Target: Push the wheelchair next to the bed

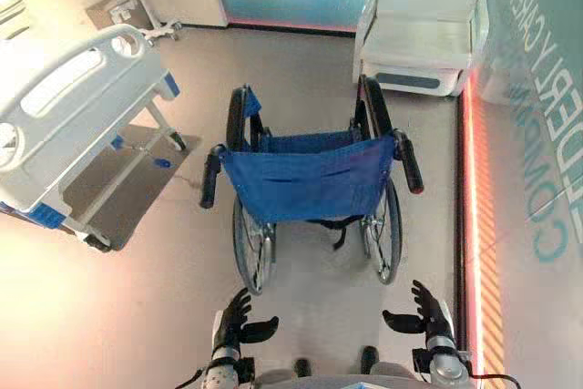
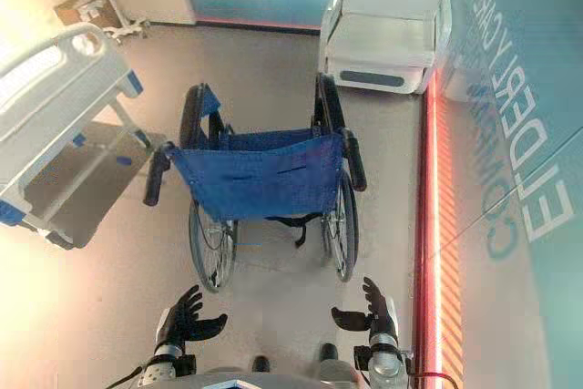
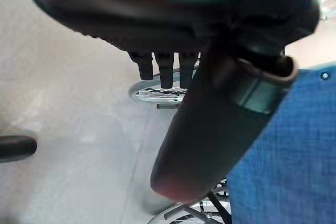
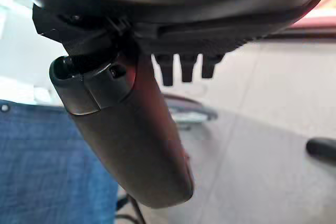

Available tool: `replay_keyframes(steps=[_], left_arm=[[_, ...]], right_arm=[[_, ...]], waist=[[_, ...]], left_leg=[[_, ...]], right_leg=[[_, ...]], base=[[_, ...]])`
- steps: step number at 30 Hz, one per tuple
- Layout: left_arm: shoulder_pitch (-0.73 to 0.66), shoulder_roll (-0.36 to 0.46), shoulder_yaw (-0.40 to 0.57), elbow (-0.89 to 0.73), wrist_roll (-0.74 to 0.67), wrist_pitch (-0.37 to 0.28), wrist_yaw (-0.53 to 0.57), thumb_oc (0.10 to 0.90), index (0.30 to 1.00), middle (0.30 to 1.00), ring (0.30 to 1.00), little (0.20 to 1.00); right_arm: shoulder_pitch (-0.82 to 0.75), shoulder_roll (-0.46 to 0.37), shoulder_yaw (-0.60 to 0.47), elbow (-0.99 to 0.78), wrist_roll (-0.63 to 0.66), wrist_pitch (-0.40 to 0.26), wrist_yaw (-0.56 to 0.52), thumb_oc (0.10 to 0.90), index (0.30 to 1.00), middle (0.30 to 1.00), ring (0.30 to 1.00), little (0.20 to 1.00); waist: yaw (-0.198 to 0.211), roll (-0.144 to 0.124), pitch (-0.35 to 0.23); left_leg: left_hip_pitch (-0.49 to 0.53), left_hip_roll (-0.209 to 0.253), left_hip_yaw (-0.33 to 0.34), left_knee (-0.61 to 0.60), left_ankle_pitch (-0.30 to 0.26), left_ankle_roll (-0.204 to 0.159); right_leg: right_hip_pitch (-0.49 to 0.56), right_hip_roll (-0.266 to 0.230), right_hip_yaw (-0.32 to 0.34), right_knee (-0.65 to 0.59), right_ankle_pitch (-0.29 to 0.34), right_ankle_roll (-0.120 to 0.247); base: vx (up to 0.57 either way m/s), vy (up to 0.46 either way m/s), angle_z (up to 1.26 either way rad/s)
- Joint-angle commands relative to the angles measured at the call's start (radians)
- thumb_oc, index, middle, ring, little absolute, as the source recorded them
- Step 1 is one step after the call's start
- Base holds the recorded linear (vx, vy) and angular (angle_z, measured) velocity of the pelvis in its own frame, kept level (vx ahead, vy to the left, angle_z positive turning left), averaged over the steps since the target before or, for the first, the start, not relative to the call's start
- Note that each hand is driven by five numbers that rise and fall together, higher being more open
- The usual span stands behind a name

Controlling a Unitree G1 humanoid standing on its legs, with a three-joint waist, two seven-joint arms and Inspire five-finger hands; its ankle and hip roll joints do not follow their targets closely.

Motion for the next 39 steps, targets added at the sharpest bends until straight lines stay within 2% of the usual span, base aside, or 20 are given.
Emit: replay_keyframes(steps=[1, 4, 10, 20, 24, 29, 32, 39], left_arm=[[-0.078, 0.021, 0.024, -0.004, 0.011, -0.091, 0.032, 0.800, 0.900, 0.900, 0.900, 0.900], [-0.077, 0.020, 0.039, -0.009, -0.029, -0.089, -0.005, 0.800, 0.900, 0.900, 0.900, 0.900], [-0.076, 0.012, 0.029, -0.013, -0.015, -0.086, -0.017, 0.800, 0.900, 0.900, 0.900, 0.900], [-0.080, 0.014, 0.032, -0.017, -0.024, -0.065, -0.010, 0.800, 0.900, 0.900, 0.900, 0.900], [-0.077, 0.019, 0.041, -0.026, -0.035, -0.059, 0.006, 0.800, 0.900, 0.900, 0.900, 0.900], [-0.077, 0.023, 0.079, -0.055, -0.096, -0.045, 0.046, 0.800, 0.900, 0.900, 0.900, 0.900], [-0.075, 0.042, 0.150, -0.123, -0.150, -0.079, 0.119, 0.800, 0.900, 0.900, 0.900, 0.900], [-0.113, 0.151, 0.288, -0.389, -0.045, -0.143, 0.288, 0.800, 0.900, 0.900, 0.900, 0.900]], right_arm=[[-0.075, -0.031, 0.005, -0.016, 0.021, -0.074, 0.066, 0.800, 0.900, 0.900, 0.900, 0.900], [-0.073, -0.028, 0.000, -0.012, 0.023, -0.084, 0.062, 0.800, 0.900, 0.900, 0.900, 0.900], [-0.075, -0.025, 0.001, -0.030, 0.025, -0.096, 0.054, 0.800, 0.900, 0.900, 0.900, 0.900], [-0.084, -0.027, -0.008, -0.063, 0.075, -0.079, 0.076, 0.800, 0.900, 0.900, 0.900, 0.900], [-0.092, -0.038, -0.013, -0.097, 0.079, -0.060, 0.038, 0.800, 0.900, 0.900, 0.900, 0.900], [-0.098, -0.051, -0.039, -0.163, 0.151, -0.021, 0.044, 0.800, 0.900, 0.900, 0.900, 0.900], [-0.109, -0.079, -0.086, -0.253, 0.193, -0.009, 0.014, 0.800, 0.900, 0.900, 0.900, 0.900], [-0.138, -0.181, -0.223, -0.482, 0.233, -0.027, 0.009, 0.800, 0.900, 0.900, 0.900, 0.900]], waist=[[0.015, -0.028, 0.011], [0.018, -0.032, 0.014], [0.016, -0.032, 0.016], [0.016, -0.033, 0.014], [0.018, -0.035, 0.014], [0.018, -0.039, 0.013], [0.021, -0.043, 0.010], [0.023, -0.042, 0.006]], left_leg=[[-0.012, -0.044, 0.028, 0.044, -0.097, 0.003], [-0.014, -0.043, 0.027, 0.045, -0.097, 0.005], [-0.012, -0.042, 0.029, 0.042, -0.096, 0.005], [-0.010, -0.040, 0.031, 0.039, -0.095, 0.004], [-0.009, -0.039, 0.031, 0.039, -0.094, 0.004], [-0.005, -0.037, 0.030, 0.035, -0.091, 0.004], [-0.002, -0.035, 0.028, 0.029, -0.090, 0.003], [-0.006, -0.030, 0.018, 0.023, -0.084, 0.000]], right_leg=[[0.029, 0.001, -0.032, 0.115, -0.147, -0.023], [0.027, 0.001, -0.032, 0.116, -0.146, -0.024], [0.026, 0.001, -0.031, 0.116, -0.144, -0.023], [0.027, 0.001, -0.031, 0.114, -0.142, -0.023], [0.026, 0.001, -0.030, 0.115, -0.142, -0.023], [0.030, 0.002, -0.028, 0.112, -0.138, -0.022], [0.033, 0.001, -0.027, 0.107, -0.137, -0.023], [0.029, 0.001, -0.026, 0.105, -0.140, -0.026]], base=[[0.01, -0.271, 0.37], [0.00, 0.000, 0.00], [0.00, 0.000, 0.00], [0.00, 0.000, 0.00], [0.00, 0.000, 0.00], [0.00, 0.000, 0.00], [0.00, 0.000, 0.00], [-0.01, -0.003, 0.02]])
